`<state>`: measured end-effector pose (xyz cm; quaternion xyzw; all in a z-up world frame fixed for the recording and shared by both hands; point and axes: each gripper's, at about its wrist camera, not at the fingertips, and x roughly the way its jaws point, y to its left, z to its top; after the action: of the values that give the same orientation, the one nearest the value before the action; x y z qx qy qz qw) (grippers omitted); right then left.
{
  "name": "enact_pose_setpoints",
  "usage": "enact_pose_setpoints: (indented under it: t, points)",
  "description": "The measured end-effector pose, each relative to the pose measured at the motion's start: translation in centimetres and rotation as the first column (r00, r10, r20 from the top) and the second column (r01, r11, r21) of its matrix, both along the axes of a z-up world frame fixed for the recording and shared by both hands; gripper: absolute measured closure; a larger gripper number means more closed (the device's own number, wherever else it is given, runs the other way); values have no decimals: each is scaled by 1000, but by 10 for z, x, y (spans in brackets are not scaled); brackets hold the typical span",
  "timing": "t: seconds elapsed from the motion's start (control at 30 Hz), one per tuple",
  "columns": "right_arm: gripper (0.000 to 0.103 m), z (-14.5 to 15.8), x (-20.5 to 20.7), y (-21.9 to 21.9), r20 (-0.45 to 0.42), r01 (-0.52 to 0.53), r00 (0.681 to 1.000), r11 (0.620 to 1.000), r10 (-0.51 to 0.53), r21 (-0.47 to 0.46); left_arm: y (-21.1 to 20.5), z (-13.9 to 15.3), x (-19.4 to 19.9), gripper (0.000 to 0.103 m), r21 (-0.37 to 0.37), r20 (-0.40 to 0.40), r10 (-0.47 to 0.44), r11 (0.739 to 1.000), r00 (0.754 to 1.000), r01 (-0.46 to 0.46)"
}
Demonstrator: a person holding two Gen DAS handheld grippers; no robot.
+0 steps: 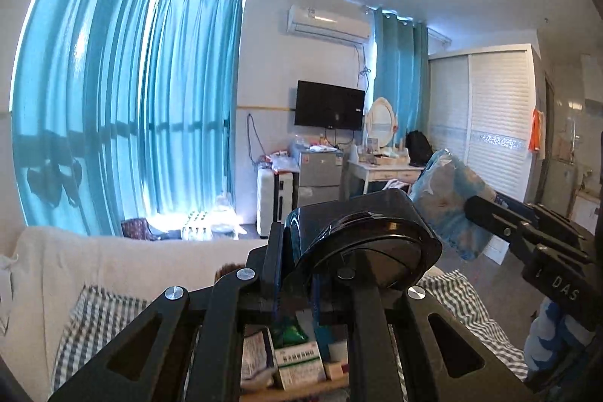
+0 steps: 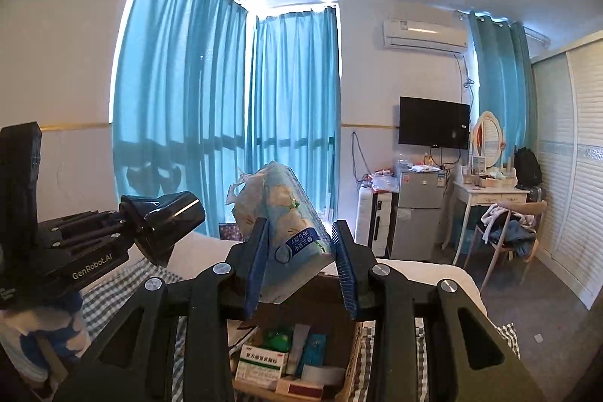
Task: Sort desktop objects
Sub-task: 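Lift the hair tie and tissue pack and carry them over the box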
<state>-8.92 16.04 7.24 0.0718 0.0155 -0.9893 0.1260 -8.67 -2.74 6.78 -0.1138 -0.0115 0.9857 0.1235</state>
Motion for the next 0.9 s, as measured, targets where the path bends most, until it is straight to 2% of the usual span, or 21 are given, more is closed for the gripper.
enact_pose_setpoints:
  t: [0.13,0.23,0.3,0.6,0.9]
  points:
    - [69,-14,-22,6,9,34,999,999,-34,-6,1,-7,-25,92,-18,0,13,1000,1000,-13]
    - [69,-36,-43,9,34,48,998,999,-48,-2,2,-24,-44,92,-34,25,10,999,1000,-9]
    - [69,-53,-59,8,72,49,996,999,-49,1,-2,-41,-53,92,-20,44,-1,1000,999,2]
    - [69,-119,-135,-6,234,21,972,999,-28,31,-6,-109,-116,92,-41,175,19,999,984,-12]
    - [70,-167,-172,-6,341,13,939,998,-34,64,2,-170,-166,92,-94,298,43,995,954,-16]
